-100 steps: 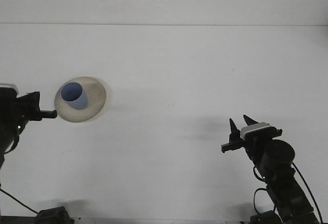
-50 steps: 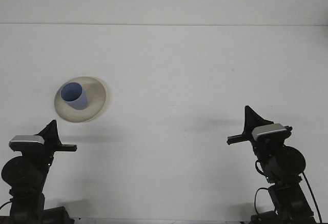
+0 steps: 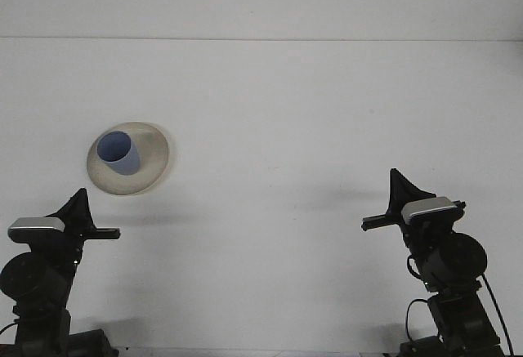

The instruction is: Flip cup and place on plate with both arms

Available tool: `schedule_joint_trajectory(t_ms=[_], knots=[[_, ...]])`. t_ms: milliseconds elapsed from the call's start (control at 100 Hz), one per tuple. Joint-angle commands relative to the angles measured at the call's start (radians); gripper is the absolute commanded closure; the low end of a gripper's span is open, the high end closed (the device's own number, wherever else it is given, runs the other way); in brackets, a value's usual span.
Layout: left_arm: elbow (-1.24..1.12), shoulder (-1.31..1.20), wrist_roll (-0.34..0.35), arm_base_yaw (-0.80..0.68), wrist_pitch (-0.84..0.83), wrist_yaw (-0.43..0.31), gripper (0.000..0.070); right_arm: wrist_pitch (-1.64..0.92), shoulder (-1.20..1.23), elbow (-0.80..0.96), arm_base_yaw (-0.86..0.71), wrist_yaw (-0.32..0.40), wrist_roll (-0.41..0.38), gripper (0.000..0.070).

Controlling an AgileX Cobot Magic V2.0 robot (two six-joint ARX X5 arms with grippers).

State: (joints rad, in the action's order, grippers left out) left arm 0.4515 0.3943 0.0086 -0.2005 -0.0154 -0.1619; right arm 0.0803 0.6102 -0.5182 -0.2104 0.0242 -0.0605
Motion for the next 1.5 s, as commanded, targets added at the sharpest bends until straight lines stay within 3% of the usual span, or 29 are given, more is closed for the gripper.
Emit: schedule_joint_trajectory(t_ms=[0, 280, 410, 560, 800, 1490], knots=[[0.013, 0.003, -0.006, -0.002, 0.010, 0.001, 0.0688, 0.010, 0.005, -0.004, -0.004, 0.001, -0.015, 0.0700], [0.005, -0.023, -0.001, 0.022, 0.016, 0.003, 0.0688, 0.010, 0.005, -0.004, -0.004, 0.000, -0.015, 0.0700], [-0.077, -0.070, 0.066, 0.129, 0.063, 0.104, 0.0687, 0.010, 0.005, -0.004, -0.004, 0.001, -0.015, 0.0700], [-0.233, -0.186, 0.052, 0.214, 0.154, 0.190, 0.0687, 0.010, 0.005, -0.004, -0.004, 0.000, -0.015, 0.0700], [-0.401, -0.396, 0.024, 0.222, 0.136, 0.190, 0.0687, 0.010, 0.005, -0.004, -0.004, 0.001, -0.015, 0.0700], [-0.438, -0.389, 0.024, 0.220, 0.141, 0.188, 0.0687, 0.032, 0.005, -0.004, -0.004, 0.001, -0.015, 0.0700]])
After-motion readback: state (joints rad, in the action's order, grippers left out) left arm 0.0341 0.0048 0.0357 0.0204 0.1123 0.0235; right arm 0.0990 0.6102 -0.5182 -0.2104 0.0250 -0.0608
